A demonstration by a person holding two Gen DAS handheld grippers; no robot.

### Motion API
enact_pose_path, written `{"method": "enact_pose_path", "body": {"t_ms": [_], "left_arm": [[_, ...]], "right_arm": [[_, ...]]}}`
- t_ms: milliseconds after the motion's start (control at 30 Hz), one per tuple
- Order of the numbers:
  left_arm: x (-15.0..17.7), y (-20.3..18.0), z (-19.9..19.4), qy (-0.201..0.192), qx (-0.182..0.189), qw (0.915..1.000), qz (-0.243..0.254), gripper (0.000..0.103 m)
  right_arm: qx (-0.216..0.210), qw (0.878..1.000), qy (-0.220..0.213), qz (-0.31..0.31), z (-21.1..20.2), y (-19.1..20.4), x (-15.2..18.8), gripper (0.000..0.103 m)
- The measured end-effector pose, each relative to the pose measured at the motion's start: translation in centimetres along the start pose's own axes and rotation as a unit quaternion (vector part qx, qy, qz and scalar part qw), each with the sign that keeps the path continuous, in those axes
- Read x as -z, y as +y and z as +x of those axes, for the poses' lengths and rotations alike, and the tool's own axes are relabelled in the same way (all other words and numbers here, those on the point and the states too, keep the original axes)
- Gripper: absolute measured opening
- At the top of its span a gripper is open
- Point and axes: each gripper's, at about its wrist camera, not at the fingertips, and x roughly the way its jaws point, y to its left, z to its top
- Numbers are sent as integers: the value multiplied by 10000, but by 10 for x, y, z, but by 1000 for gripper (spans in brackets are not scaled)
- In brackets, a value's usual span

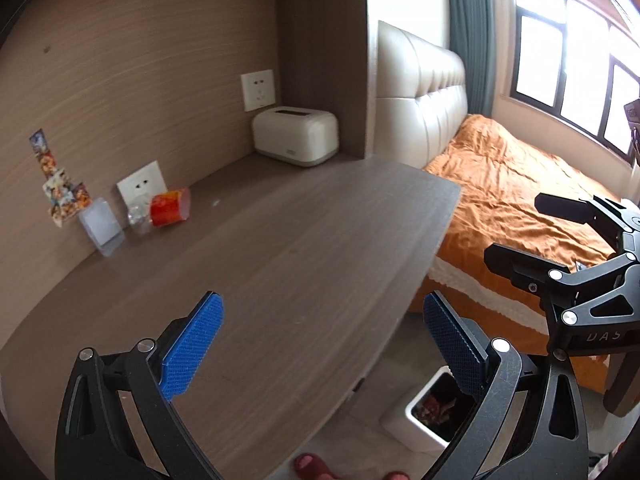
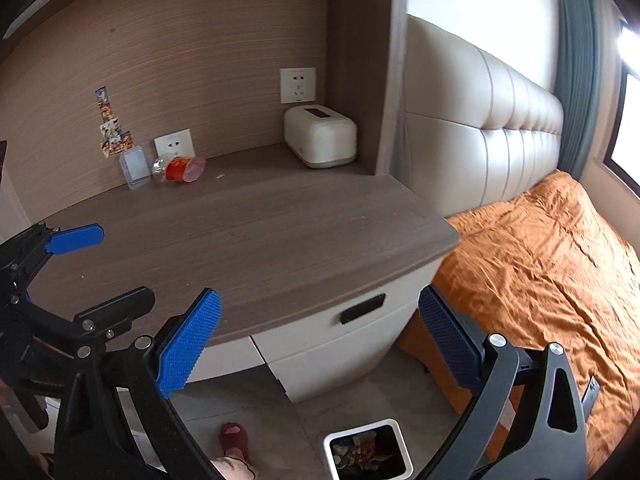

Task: Collect trash
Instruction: 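Move both tools back to the desk toward the clear box and bottle, then grasp the clear plastic box with the left tool while the right tool grasps the orange-labelled bottle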

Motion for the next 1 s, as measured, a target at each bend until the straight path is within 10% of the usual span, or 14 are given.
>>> {"method": "enact_pose_path", "body": {"t_ms": [1000], "left_arm": [[-19,232,74,133,-1244,9897,-701,98]], "right_arm": [[-1178,9903,305,-672,186,144,-108,99]]}}
